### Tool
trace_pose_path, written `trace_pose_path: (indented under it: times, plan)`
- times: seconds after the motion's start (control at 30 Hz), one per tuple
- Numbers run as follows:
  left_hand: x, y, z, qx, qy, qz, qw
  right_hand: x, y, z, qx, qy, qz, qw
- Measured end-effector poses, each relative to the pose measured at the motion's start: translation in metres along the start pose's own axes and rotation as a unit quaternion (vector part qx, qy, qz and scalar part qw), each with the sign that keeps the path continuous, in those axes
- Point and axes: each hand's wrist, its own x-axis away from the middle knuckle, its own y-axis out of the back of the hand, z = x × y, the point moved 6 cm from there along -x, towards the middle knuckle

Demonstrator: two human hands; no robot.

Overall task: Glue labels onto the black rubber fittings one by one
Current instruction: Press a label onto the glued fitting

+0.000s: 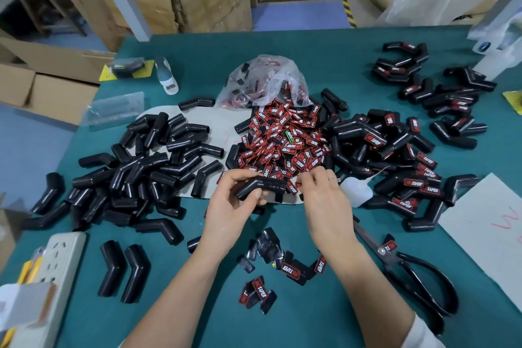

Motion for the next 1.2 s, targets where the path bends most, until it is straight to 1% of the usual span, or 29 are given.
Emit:
trace_pose_path:
  times: [0.13, 0.3, 0.43, 0.5, 0.57, 0.6, 0.63, 0.67, 0.7, 0.73, 0.77, 0.8, 0.87, 1.03, 1.2]
  plan:
    - [0.002, 0.001, -0.002, -0.007, 0.004, -0.004, 1.0, 0.0, -0.001, -0.003, -0.008, -0.002, -0.025, 1.0]
    - [0.001, 0.0, -0.005, -0.05, -0.036, 0.006, 0.998, 0.001, -0.001, -0.001, -0.026, 0.018, -0.057, 0.998]
    - [0.0, 0.002, 0.001, -0.032, -0.028, 0.003, 0.999, 0.005, 0.001, 0.0, -0.038, 0.041, -0.073, 0.996]
    - [0.0, 0.002, 0.0, -0.014, -0.034, 0.005, 0.999, 0.007, 0.005, 0.001, -0.061, 0.049, -0.104, 0.991]
    - [-0.001, 0.002, -0.001, 0.021, -0.035, 0.011, 0.999, 0.012, 0.012, 0.002, -0.113, 0.056, -0.162, 0.979]
    - [-0.001, 0.002, -0.001, 0.032, -0.034, 0.013, 0.999, 0.017, 0.015, 0.002, -0.154, 0.059, -0.187, 0.969]
    - [-0.001, 0.003, -0.001, 0.039, -0.032, 0.014, 0.999, 0.021, 0.017, 0.001, -0.218, 0.056, -0.199, 0.954]
    - [-0.002, 0.002, 0.0, 0.044, -0.031, 0.018, 0.998, 0.023, 0.015, -0.002, -0.306, 0.04, -0.186, 0.933]
    - [-0.002, 0.001, 0.0, 0.048, -0.033, 0.027, 0.998, 0.024, 0.011, -0.005, -0.41, 0.013, -0.153, 0.899]
    - [-0.001, -0.002, 0.0, 0.053, -0.039, 0.04, 0.997, 0.025, 0.007, -0.007, -0.502, -0.016, -0.114, 0.857]
    - [-0.001, -0.004, 0.0, 0.059, -0.045, 0.053, 0.996, 0.026, 0.005, -0.009, -0.569, -0.038, -0.082, 0.817]
    - [0.0, -0.006, 0.0, 0.065, -0.05, 0.064, 0.995, 0.026, 0.004, -0.009, -0.614, -0.047, -0.06, 0.786]
    - [0.0, -0.008, 0.0, 0.071, -0.054, 0.08, 0.993, 0.025, 0.005, -0.008, -0.668, -0.043, -0.026, 0.742]
    - [0.002, -0.012, -0.001, 0.089, -0.059, 0.123, 0.987, 0.025, 0.006, -0.008, -0.736, -0.054, 0.02, 0.675]
    - [0.001, -0.013, 0.004, 0.122, -0.04, 0.144, 0.981, 0.028, -0.002, -0.001, -0.751, -0.073, 0.091, 0.649]
